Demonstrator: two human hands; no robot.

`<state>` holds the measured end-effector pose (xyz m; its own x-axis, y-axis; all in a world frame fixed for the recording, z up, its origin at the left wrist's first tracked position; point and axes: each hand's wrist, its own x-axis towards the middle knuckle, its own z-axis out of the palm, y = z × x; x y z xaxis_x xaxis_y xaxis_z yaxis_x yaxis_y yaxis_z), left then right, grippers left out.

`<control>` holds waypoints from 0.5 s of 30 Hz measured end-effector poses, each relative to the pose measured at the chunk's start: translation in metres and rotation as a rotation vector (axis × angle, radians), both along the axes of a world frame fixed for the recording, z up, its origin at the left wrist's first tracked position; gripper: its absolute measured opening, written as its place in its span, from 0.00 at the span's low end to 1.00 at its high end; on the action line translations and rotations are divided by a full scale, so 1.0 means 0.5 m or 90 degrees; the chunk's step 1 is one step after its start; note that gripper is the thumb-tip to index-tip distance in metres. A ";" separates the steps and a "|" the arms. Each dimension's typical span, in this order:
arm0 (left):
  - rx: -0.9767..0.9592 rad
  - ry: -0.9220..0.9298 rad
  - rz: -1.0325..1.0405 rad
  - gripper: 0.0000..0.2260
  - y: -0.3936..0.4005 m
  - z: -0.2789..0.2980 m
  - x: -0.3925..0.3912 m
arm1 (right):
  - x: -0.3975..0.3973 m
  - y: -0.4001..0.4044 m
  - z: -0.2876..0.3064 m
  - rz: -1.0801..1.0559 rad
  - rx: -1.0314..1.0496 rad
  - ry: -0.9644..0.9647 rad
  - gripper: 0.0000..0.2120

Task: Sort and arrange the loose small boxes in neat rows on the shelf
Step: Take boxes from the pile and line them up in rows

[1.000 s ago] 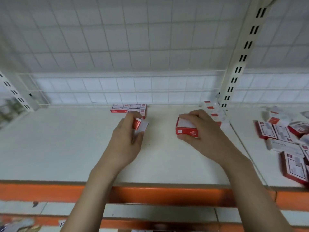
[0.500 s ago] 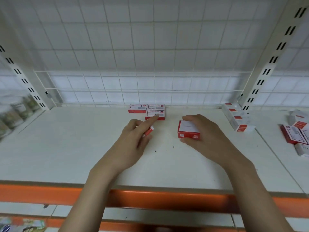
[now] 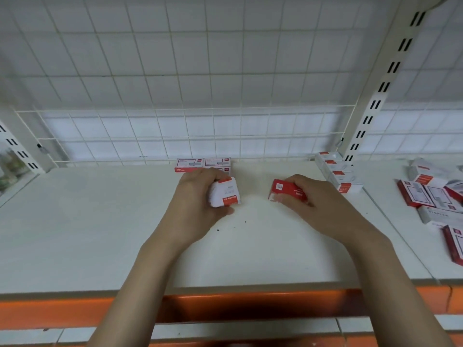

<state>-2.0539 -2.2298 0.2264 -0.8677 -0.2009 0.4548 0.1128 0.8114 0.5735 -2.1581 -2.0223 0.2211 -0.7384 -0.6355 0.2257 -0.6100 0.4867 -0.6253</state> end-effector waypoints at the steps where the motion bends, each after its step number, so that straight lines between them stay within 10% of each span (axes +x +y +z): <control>1: 0.006 0.006 -0.010 0.21 0.004 0.000 -0.005 | -0.006 0.007 -0.001 -0.005 -0.001 0.007 0.10; 15: 0.010 0.003 -0.091 0.27 0.070 -0.008 -0.053 | -0.034 0.093 0.020 0.009 0.022 -0.058 0.27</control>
